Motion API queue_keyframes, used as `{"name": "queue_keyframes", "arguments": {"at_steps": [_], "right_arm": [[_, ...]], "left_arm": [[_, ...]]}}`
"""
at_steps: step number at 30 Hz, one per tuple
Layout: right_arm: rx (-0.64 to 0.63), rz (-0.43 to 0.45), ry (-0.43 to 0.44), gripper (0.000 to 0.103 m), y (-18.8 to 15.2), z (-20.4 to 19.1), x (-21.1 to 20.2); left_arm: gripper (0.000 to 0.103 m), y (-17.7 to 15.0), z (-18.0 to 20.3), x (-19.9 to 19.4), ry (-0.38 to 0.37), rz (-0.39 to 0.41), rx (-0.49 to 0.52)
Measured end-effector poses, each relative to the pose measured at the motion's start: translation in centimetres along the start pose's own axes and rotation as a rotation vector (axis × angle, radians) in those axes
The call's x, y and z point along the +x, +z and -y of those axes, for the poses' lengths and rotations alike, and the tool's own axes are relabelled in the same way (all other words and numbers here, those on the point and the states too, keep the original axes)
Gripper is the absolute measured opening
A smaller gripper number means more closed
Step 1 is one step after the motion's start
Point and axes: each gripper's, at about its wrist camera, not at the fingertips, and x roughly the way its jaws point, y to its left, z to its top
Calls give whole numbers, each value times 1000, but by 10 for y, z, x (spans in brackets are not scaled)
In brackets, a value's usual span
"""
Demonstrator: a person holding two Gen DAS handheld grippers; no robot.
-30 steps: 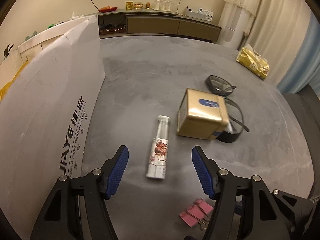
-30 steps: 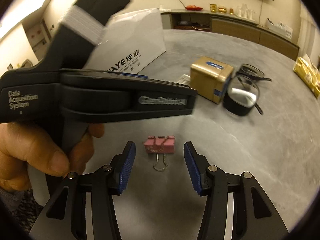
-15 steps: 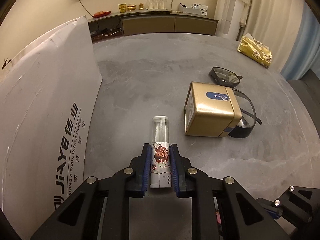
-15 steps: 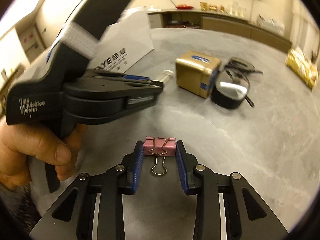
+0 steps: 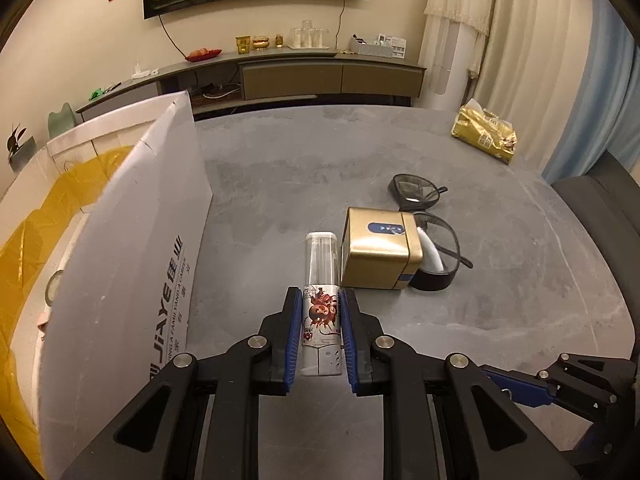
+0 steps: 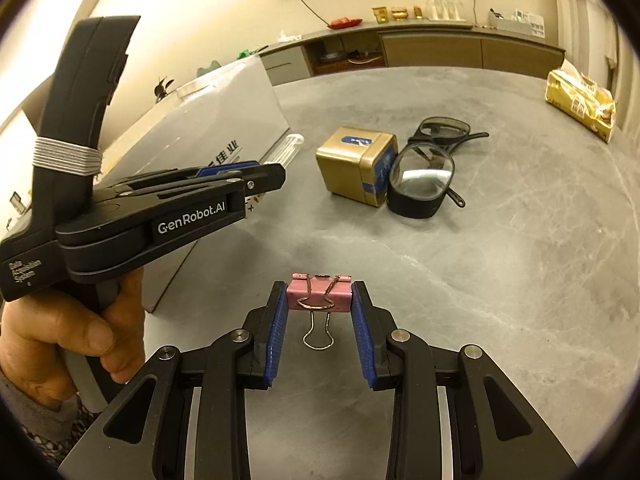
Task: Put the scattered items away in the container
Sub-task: 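Carry the spray bottle and binder clip with both tools over the box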
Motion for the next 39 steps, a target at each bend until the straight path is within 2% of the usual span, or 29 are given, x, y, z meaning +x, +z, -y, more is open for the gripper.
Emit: {"name": "queue_keyframes", "arguments": {"at_steps": [12, 39], "right_arm": [[-65, 36, -24, 33, -1, -17, -7], [-136, 144, -36, 33, 4, -60, -55]], "left_arm": [[20, 5, 0, -40, -20, 76, 4], [20, 7, -15, -117, 8, 204, -17]]}}
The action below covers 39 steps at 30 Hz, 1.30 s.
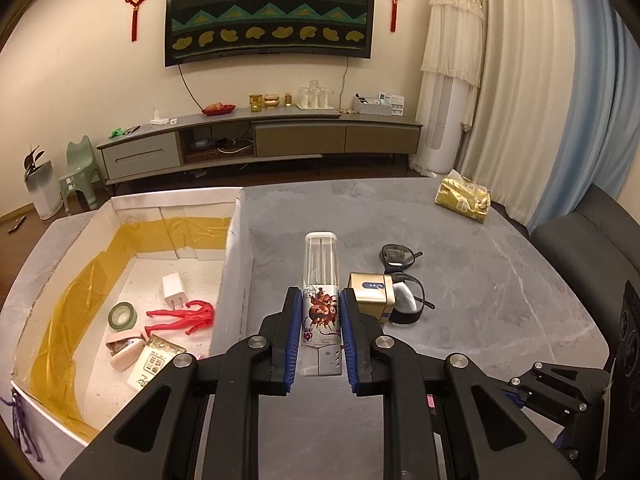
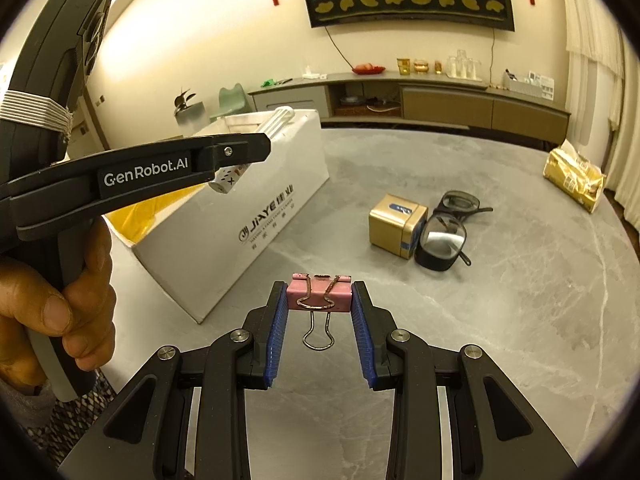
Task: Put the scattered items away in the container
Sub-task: 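Carry the spray bottle and binder clip with both tools over the box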
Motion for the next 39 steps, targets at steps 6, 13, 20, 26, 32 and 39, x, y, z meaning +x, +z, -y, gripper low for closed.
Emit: {"name": "queue_keyframes", "arguments": {"at_steps": [6, 13, 20, 26, 32, 39], "right_arm": [[-30, 15, -2, 33, 5, -16, -4], [-61, 32, 12, 33, 12, -37, -7], [-71, 38, 25, 33, 20, -54, -7], [-70, 47, 38, 33, 31, -67, -8], [-91, 52, 45, 33, 43, -84, -7], [-135, 67, 48, 33, 56, -108, -9]], "left_arm": [[20, 2, -14, -19, 1, 32, -25], [20, 3, -33, -38, 1, 64, -54], [20, 4, -56, -51, 4, 93, -95], [20, 2, -76, -59, 6, 108, -133], [20, 2, -99, -68, 9, 129, -176], [20, 1, -121, -76, 6, 153, -218]]}}
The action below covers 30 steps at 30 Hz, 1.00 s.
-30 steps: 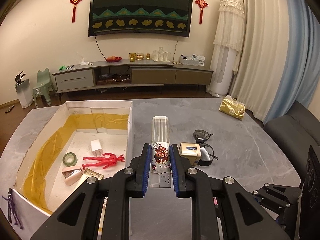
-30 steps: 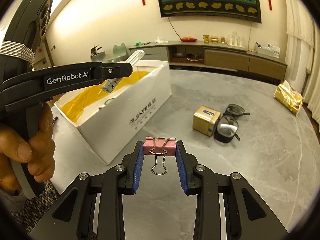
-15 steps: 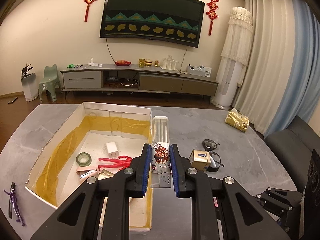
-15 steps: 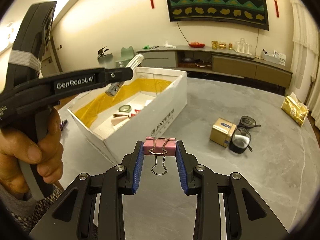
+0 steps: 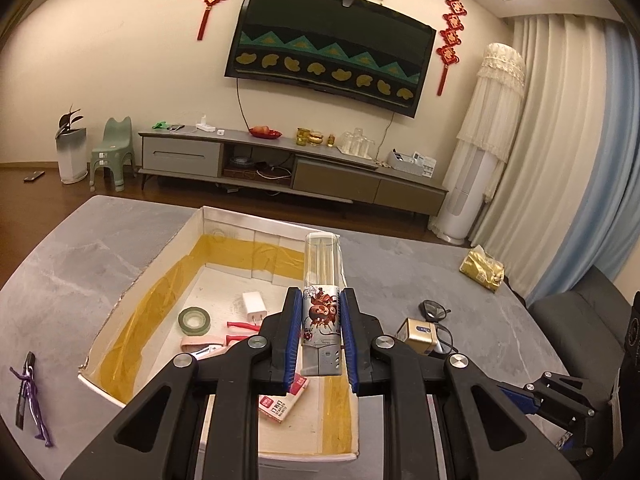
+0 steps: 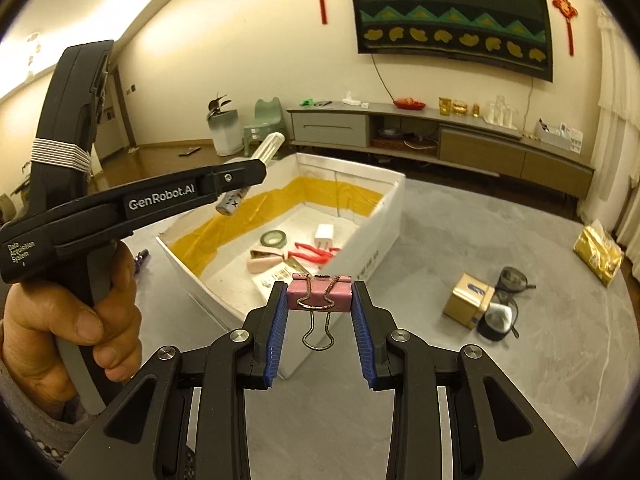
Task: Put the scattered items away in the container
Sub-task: 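Carry the spray bottle and binder clip with both tools over the box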
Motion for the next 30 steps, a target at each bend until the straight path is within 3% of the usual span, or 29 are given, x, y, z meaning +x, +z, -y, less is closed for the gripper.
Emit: {"name": "queue_keyframes", "arguments": {"at_steps": [17, 30], "right_arm": [[-76, -4, 30, 33, 37, -38, 22], [-103, -38, 34, 33, 66, -44, 49]], "left_arm": [[20, -2, -44, -2, 8, 6, -80], [20, 2, -84, -6, 24, 11, -181]]}}
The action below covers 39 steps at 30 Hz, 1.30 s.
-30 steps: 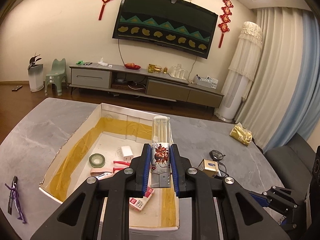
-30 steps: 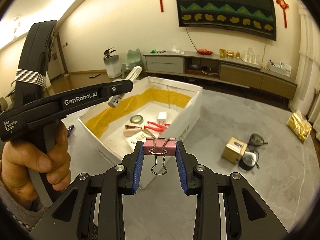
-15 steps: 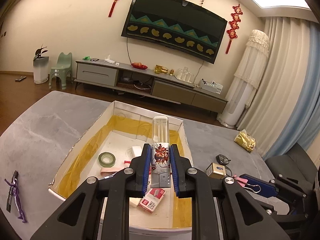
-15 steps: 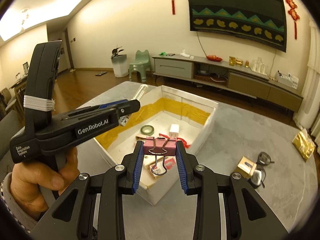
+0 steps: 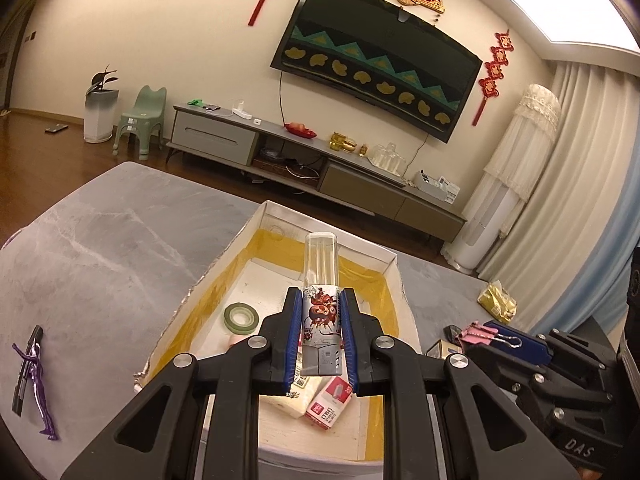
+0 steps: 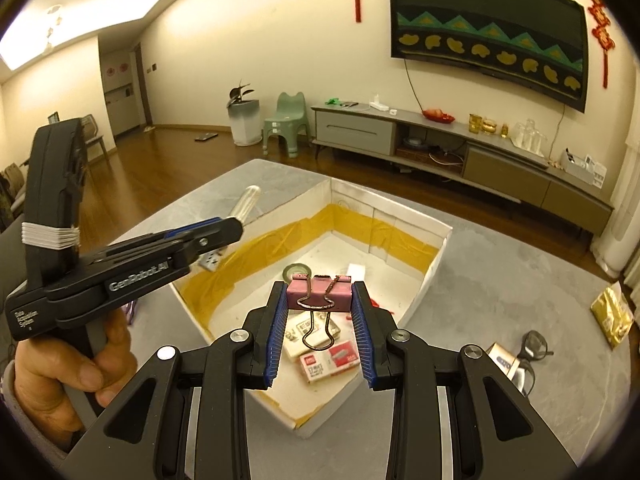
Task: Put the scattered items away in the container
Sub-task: 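Carry the spray bottle and binder clip with both tools over the box, then open both tools to drop the spray bottle and binder clip inside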
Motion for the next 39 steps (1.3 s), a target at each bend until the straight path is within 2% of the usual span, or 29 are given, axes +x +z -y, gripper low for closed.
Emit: {"name": "queue_keyframes", "arguments": {"at_steps": [9, 16, 20, 26, 32, 39], "right_arm": [[-12, -57, 9, 33, 25, 11, 27], [-18, -105, -1, 33, 39, 28, 51], [21, -140, 23, 33, 51, 49, 62], [89, -197, 77, 33, 70, 77, 83], [101, -261, 89, 33, 78, 86, 114], [51, -375, 46, 33, 77, 86, 162]], "left_arm": [[20, 4, -16, 14, -21, -34, -62], [20, 23, -14, 34, 7, -39, -47], [20, 34, -7, 51, -11, -54, -44], [20, 42, -4, 83, -75, -127, -123], [20, 62, -18, 116, -56, -179, -202], [20, 66, -34, 163, -53, -281, -247]]}}
